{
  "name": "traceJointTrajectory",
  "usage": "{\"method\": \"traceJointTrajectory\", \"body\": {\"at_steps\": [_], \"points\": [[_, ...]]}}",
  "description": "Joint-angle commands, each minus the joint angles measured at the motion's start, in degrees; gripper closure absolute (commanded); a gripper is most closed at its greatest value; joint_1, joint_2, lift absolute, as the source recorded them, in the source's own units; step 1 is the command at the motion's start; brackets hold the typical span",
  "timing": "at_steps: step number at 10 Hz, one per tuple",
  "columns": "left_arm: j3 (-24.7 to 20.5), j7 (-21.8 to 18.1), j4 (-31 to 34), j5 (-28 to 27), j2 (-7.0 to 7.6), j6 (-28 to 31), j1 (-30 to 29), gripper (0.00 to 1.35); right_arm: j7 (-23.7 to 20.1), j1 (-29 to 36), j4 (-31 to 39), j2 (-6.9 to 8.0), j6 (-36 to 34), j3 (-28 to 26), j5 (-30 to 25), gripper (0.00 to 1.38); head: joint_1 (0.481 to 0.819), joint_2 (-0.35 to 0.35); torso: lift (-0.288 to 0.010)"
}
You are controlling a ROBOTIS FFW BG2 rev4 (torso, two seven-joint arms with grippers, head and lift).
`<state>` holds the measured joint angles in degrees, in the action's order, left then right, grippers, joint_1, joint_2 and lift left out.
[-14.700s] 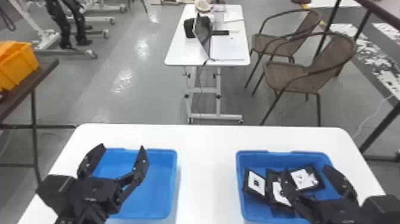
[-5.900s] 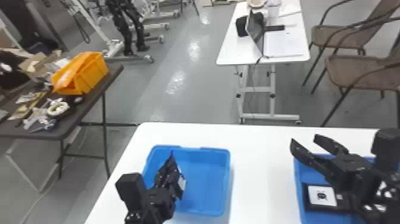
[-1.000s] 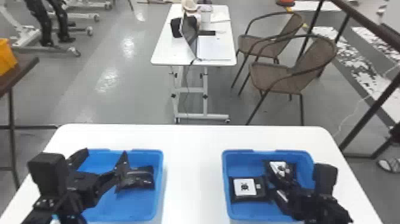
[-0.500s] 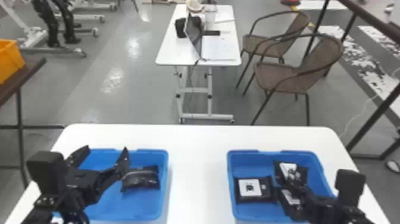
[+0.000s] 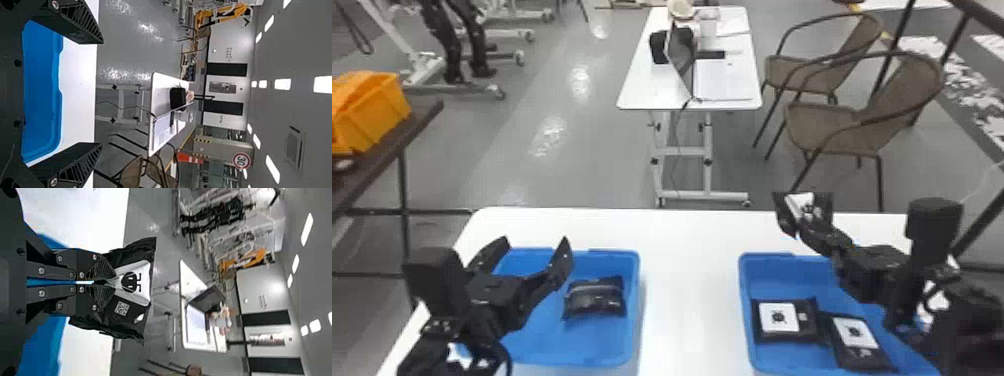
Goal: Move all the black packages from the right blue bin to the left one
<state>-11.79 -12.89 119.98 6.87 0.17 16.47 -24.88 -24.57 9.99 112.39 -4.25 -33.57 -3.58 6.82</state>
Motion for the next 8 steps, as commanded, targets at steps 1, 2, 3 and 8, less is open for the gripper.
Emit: {"method": "traceJointTrajectory", "body": {"at_steps": [1,2,3,8], "points": [[0.01,0.05,-0.01,3.94,-0.32,0.67,1.15,0.09,-1.36,-6.38,-5.52,-2.34,2.28,6.74,1.97,1.11,0.695,0.115,-0.039],[0.19,0.05,-0.01,7.28,-0.32,1.55,2.20,0.09,-2.42,-10.16,-9.65,-2.95,4.56,11.13,3.20,1.11,0.695,0.155,-0.039],[0.28,0.05,-0.01,10.71,-0.32,2.69,3.17,0.09,-2.42,-13.24,-12.99,-3.31,6.23,14.83,4.70,1.11,0.695,0.190,-0.039],[0.63,0.76,-0.63,21.78,-0.32,6.20,6.51,0.09,-4.35,-24.84,-28.37,-3.13,14.49,29.06,13.22,1.11,0.695,0.288,-0.039]]}}
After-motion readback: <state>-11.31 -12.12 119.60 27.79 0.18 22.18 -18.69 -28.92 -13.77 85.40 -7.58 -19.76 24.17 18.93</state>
